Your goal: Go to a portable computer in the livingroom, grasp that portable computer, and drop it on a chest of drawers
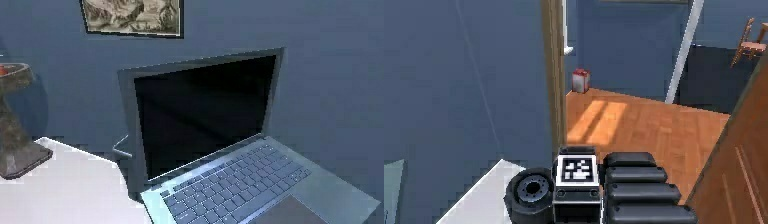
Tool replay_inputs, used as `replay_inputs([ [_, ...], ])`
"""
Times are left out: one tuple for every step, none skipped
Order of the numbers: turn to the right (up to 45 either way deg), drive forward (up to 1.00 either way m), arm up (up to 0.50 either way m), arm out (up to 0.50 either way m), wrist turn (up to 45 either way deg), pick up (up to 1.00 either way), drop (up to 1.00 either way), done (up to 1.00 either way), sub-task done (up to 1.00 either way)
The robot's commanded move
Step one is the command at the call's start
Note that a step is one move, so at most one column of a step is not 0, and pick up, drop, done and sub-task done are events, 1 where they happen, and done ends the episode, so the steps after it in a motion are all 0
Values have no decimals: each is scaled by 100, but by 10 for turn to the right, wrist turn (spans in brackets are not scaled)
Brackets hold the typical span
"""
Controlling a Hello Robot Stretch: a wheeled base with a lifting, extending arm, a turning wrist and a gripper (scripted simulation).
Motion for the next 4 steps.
replay_inputs([
  [-180,0,0,0,0,0,0,0,0],
  [0,5,0,0,0,0,0,0,0],
  [450,0,0,0,0,0,0,0,0],
  [120,0,0,0,0,0,0,0,0],
])
